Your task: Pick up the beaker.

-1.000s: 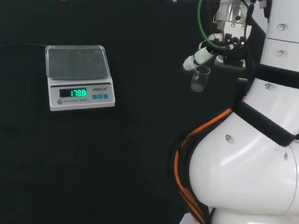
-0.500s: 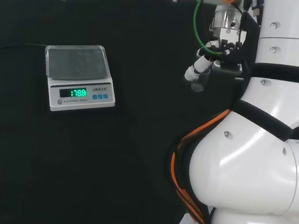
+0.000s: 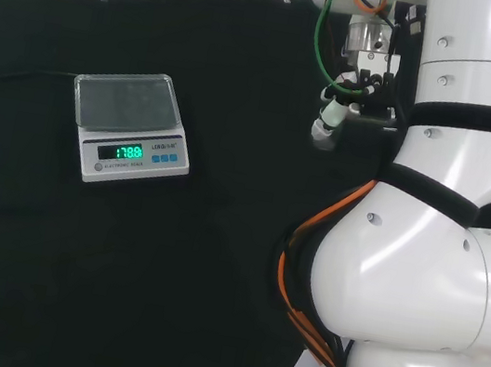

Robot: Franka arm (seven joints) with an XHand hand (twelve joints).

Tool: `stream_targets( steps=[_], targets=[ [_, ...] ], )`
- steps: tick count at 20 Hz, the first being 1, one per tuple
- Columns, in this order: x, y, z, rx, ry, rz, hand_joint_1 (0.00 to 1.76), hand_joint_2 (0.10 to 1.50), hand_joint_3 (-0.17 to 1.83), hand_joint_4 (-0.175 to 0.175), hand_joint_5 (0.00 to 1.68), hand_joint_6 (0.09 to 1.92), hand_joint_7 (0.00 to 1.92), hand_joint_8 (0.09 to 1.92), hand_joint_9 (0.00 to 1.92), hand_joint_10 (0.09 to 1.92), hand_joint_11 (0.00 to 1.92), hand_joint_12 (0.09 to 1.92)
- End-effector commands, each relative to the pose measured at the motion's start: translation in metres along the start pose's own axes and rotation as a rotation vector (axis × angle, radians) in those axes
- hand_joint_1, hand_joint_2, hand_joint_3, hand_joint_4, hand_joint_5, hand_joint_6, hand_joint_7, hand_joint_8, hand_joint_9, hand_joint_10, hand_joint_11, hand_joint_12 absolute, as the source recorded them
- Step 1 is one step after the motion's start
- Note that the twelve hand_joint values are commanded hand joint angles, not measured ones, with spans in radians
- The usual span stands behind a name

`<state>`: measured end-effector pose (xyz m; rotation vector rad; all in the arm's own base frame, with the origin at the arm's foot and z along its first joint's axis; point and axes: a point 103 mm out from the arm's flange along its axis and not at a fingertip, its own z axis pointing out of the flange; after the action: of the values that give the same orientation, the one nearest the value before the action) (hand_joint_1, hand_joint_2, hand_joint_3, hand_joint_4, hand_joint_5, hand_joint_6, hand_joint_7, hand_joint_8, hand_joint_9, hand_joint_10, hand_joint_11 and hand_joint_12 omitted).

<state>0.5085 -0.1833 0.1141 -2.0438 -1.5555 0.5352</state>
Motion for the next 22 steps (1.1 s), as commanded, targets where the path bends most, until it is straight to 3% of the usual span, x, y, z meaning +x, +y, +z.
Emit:
stream_targets(
  steps=[1,5,9,13,22],
  targets=[
    [0.002,0.003,-0.003,-0.056,-0.017,-0.004,0.95,0.58,0.6,0.005,0.38,0.09,0.14,0.63,0.36,0.79,0.24,1.4],
    [0.005,0.008,0.0,-0.05,-0.023,-0.006,0.98,0.59,0.64,-0.003,0.48,0.23,0.23,0.67,0.46,0.74,0.3,1.36],
    [0.006,0.014,0.004,-0.044,-0.031,0.0,1.02,0.61,0.67,-0.006,0.44,0.64,0.31,0.68,0.57,0.7,0.39,1.32],
    [0.008,0.017,0.005,-0.056,-0.024,-0.005,1.07,0.64,0.71,0.0,0.52,0.87,0.39,0.71,0.67,0.7,0.46,1.3],
    [0.011,0.013,-0.006,-0.115,-0.023,-0.02,1.15,0.76,0.73,-0.043,0.67,1.0,0.58,0.77,0.92,0.73,0.76,1.12]
  ],
)
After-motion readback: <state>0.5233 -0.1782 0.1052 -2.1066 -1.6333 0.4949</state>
